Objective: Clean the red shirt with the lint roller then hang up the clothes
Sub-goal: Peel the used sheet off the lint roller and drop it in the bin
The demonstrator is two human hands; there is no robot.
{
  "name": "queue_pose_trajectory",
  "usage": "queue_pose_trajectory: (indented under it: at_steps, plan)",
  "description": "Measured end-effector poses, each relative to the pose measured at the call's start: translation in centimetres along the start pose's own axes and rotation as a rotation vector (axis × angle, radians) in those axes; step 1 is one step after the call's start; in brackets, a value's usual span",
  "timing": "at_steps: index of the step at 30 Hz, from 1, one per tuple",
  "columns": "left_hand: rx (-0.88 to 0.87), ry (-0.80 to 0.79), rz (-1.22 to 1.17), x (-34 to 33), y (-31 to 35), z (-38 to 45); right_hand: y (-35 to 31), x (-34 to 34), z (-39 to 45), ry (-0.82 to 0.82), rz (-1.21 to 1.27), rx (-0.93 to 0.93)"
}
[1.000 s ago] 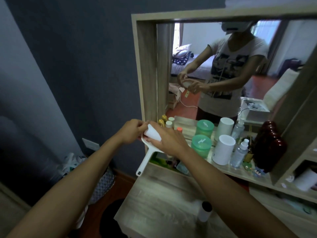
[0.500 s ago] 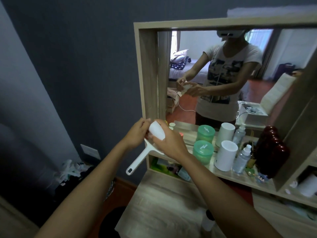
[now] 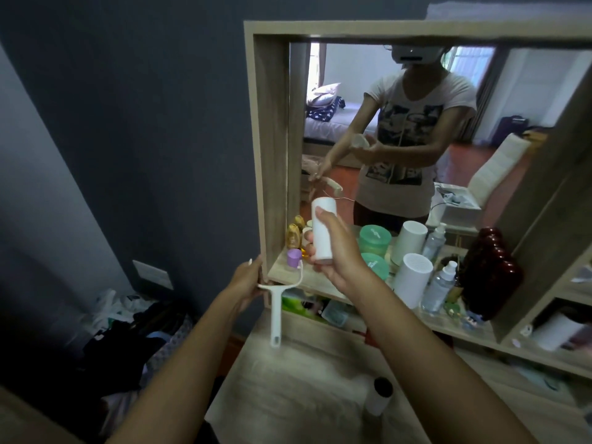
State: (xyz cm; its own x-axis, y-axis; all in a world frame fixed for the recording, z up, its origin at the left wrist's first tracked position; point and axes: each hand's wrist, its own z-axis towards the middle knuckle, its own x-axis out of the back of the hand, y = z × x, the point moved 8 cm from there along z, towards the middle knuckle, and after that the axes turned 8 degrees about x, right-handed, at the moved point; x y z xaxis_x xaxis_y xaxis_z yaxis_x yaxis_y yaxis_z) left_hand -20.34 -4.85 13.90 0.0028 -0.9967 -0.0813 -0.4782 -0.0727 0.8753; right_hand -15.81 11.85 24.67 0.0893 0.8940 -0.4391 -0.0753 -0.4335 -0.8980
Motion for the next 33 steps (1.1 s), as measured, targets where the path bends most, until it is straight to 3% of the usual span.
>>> queue_pose_trajectory:
  at_steps: [4,11,16,22,29,32,33]
  plan:
    - [0.193,0.12,-0.122,0.6,-7.4,2.6,4.0,1.0,-0.5,0.054,0.276,-0.198]
    - [0.461,0.107,-0.229,1.1,-18.7,4.3,7.0,3.8,-1.5,0.124,0.316,-0.301]
    - [0.464,0.082,-0.009,2.5,-24.5,6.6,8.5,5.0,-2.5,0.164,0.276,-0.353]
    - [0.46,0.058,0.082,1.5,-22.5,4.9,10.5,6.0,-3.3,0.184,0.303,-0.402]
    - [0.444,-0.013,0.468,1.5,-19.8,2.9,12.9,5.9,-2.9,0.197,0.316,-0.422]
    - [0.348,-0.102,0.775,0.9,-19.0,3.2,13.9,6.1,-2.5,0.26,0.294,-0.392]
    - [0.343,-0.06,0.742,0.9,-18.5,2.9,14.1,6.1,-2.5,0.283,0.288,-0.378]
